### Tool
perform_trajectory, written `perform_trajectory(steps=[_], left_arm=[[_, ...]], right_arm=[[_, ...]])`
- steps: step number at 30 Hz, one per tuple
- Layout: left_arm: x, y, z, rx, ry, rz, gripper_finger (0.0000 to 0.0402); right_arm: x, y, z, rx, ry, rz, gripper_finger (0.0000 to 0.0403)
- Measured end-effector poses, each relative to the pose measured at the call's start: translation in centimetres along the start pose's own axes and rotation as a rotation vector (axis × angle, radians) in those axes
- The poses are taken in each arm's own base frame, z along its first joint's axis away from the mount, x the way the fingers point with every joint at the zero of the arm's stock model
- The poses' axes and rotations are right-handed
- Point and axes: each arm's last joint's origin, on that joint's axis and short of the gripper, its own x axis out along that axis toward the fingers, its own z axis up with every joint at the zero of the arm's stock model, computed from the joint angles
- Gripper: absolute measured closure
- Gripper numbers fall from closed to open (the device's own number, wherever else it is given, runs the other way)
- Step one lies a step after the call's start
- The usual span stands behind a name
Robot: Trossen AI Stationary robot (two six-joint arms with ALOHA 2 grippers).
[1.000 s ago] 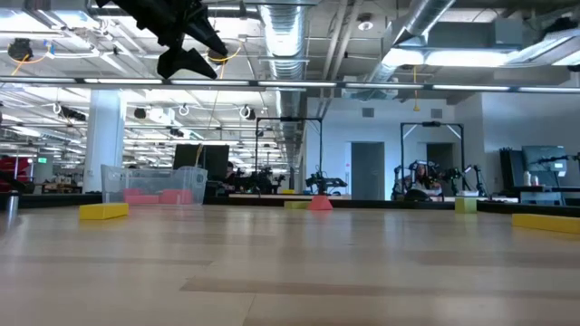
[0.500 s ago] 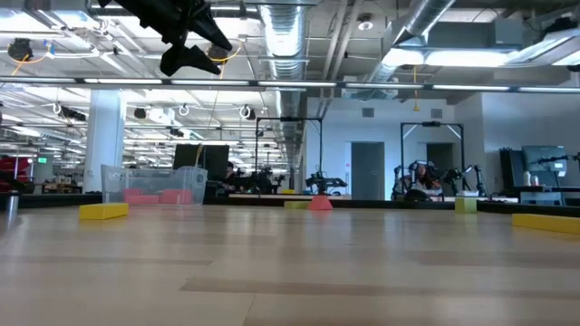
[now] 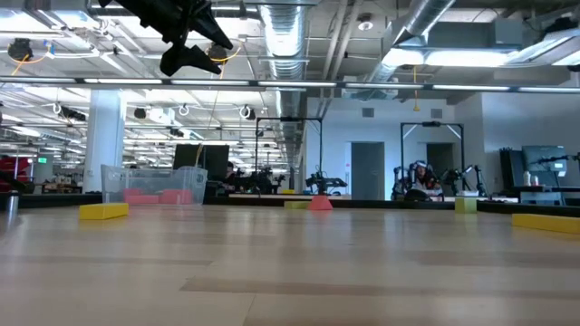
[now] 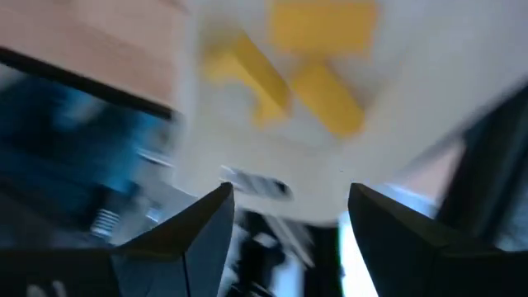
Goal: Sort & place blocks by color
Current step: Put the yellow block into the white bin
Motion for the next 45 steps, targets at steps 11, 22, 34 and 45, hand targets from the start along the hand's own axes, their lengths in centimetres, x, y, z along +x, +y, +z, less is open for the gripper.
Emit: perform_trajectory(steps=[11,22,34,45], left_arm=[[0.1,-0.3,-0.1,-0.008,0.008,-0.012,0.0127],[0.1,-1.1,-0.5,0.012,0.029,-0.045,0.0127],[0.1,-1.0,-1.0,0.001,0.070,-0.027,0.0127],[-1.9,-0.9,-7.0,-0.402,0.562,0.385,0.0127]], right_arm=[[-3.8,1.0,5.1,0.061,-0.435,0.237,0.0142],[-2.5,2.7,11.2,0.052,-0.547,-0.044,0.0143],[-1.4,2.1,17.2,-0.003,-0.453,-0.137,0.0143],[-4.8,2.2,16.6,-0.029,-0.611,-0.025,0.0143]])
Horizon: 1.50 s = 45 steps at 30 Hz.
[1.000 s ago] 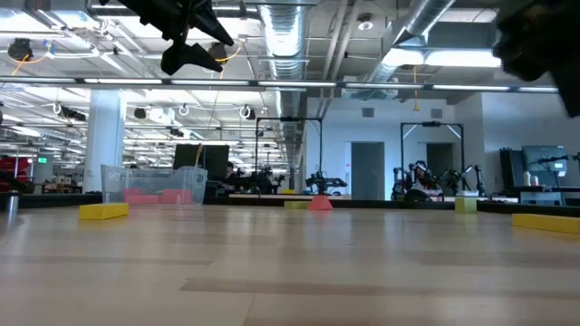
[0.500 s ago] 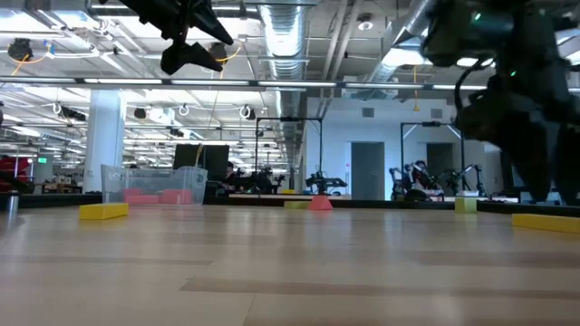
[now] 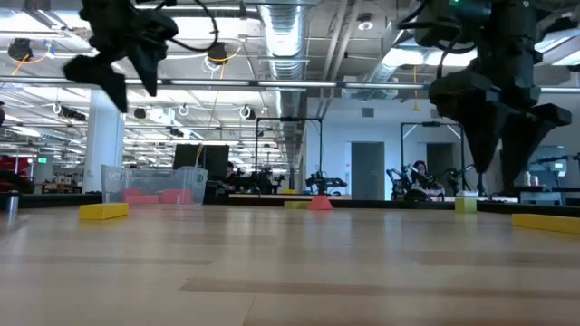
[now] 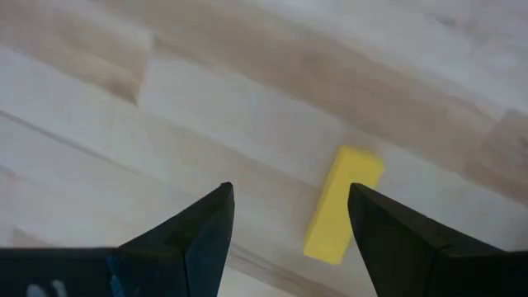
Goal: Sort & place blocks by color
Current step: Put the yellow block into the white bin
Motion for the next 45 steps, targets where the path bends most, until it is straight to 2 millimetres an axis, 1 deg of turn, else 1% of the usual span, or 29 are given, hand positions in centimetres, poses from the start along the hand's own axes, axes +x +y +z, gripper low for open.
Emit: perform_trajectory(steps=[3,7,11,14,17,20,24,28,31,33,37,40,45], left_arm=[[0.4,-0.7,-1.1,-0.064,0.016,0.039,0.0127],[1.7,-2.2,-2.4,-0.063,0.043,0.102,0.0127],[3.8,-3.1,-3.4,-0.057,0.099,0.234,0.0127],[5.8,-4.2,-4.0,-0.044,0.146,0.294,0.0127],[8.1,-5.5,-4.7,-0.016,0.198,0.301,0.0127],[9.9,-6.1,-5.5,0.005,0.233,0.346,0.0127],[11.9,-6.7,-6.0,-0.003,0.246,0.384,0.0127],[13.6,-7.1,-6.1,-0.021,0.241,0.384,0.0127],[14.4,-6.9,-6.0,-0.043,0.239,0.420,0.0127],[14.9,-6.3,-6.0,-0.067,0.242,0.421,0.0127],[15.7,-4.4,-6.6,-0.170,0.222,0.320,0.0127],[15.7,-3.2,-7.1,-0.234,0.190,0.274,0.0127],[15.2,-2.6,-7.2,-0.289,0.145,0.265,0.0129]], right_arm=[[-0.5,-0.3,0.6,0.014,-0.026,0.019,0.0143],[-0.8,-0.6,1.4,0.002,-0.043,0.038,0.0143],[-1.0,-0.7,2.4,-0.027,-0.067,0.072,0.0143],[-1.0,-0.7,3.0,-0.055,-0.077,0.092,0.0143],[-1.0,-0.8,3.4,-0.085,-0.079,0.098,0.0143],[-1.0,-1.0,3.7,-0.119,-0.071,0.097,0.0143],[-1.0,-1.1,4.0,-0.166,-0.073,0.096,0.0143],[-1.0,-1.2,4.2,-0.211,-0.066,0.100,0.0143],[-1.1,-1.3,4.3,-0.239,-0.059,0.104,0.0143],[-1.1,-1.4,4.4,-0.259,-0.058,0.100,0.0143],[-1.0,-1.6,4.2,-0.297,-0.046,0.081,0.0143],[-1.0,-1.7,4.2,-0.316,-0.038,0.069,0.0143],[-1.0,-2.0,4.5,-0.304,-0.038,0.062,0.0143]])
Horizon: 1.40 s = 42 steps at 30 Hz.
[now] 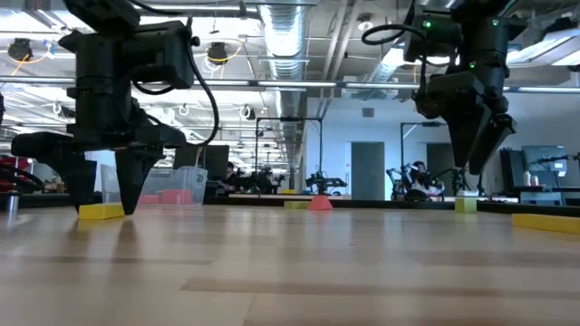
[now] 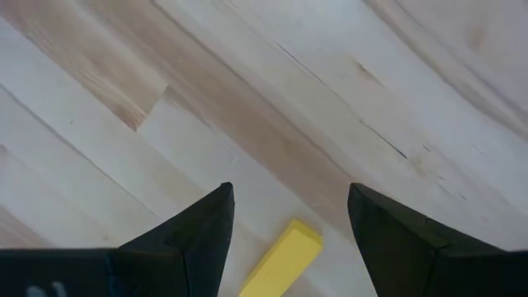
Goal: Sort & place blocks by color
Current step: Put the yellow block into the white bin
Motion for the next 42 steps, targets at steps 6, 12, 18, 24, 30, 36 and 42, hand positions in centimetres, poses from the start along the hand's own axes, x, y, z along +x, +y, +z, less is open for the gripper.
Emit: perform_trajectory(steps=[6,12,18,24,30,36,42], left_arm=[[-0.2,0.2,0.0,0.008,-0.024,0.007,0.0189],[-0.2,0.1,0.0,0.044,-0.037,-0.002,0.0297],[-0.5,0.1,0.0,0.064,-0.034,-0.010,0.0340],[-3.4,-1.3,0.2,0.148,-0.061,-0.152,0.0333],[-8.2,-2.6,0.8,0.226,-0.190,-0.386,0.0320],[-11.8,-2.9,1.1,0.288,-0.358,-0.611,0.0331],[-14.6,-4.4,1.2,0.478,-0.544,-0.873,0.0325]], right_arm=[[0.0,-0.4,0.4,0.013,-0.005,-0.004,0.0143],[-0.1,-0.7,0.6,0.030,-0.008,-0.006,0.0143],[-0.1,-0.7,0.7,0.035,0.005,0.016,0.0143],[-1.1,0.3,1.3,0.037,-0.032,0.063,0.0143],[-4.0,2.3,3.4,-0.010,-0.180,0.209,0.0143],[-8.1,4.7,6.1,-0.188,-0.449,0.406,0.0143],[-10.8,6.6,7.8,-0.295,-0.703,0.655,0.0143]])
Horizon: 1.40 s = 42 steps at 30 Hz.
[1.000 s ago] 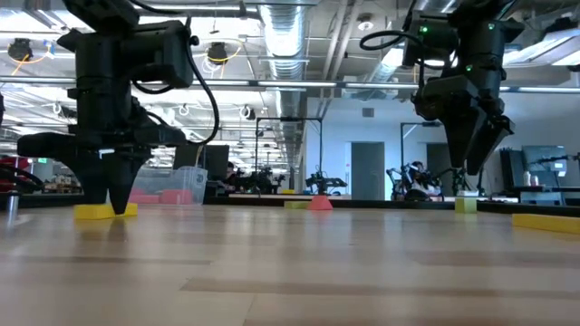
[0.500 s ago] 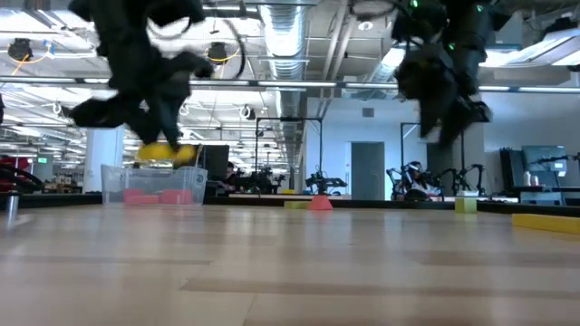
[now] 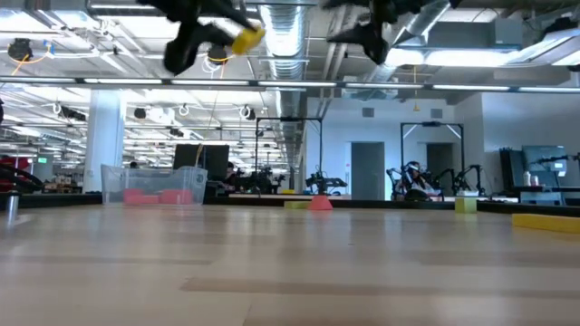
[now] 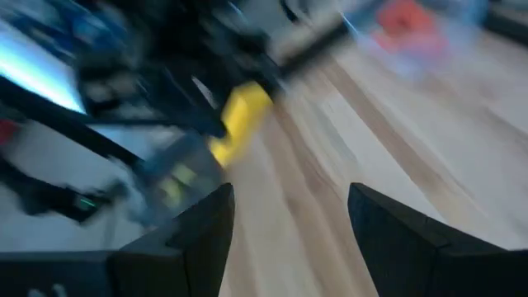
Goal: Sort & place blocks by color
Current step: Put the yellow block into the white bin
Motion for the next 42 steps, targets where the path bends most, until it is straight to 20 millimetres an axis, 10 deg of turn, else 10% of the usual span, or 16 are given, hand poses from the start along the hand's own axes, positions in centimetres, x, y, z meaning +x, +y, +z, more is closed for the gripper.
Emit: perform_trajectory(steps=[14,42], left_arm=[[-0.3,-2.7,1.7,0.283,-0.135,-0.354,0.0326],[-0.3,-2.7,1.6,0.325,-0.123,-0.369,0.0325]], right_arm=[[2.4,3.0,0.5,-0.093,-0.156,0.268,0.0142],[5.4,3.9,0.4,-0.288,-0.301,0.448,0.0143]])
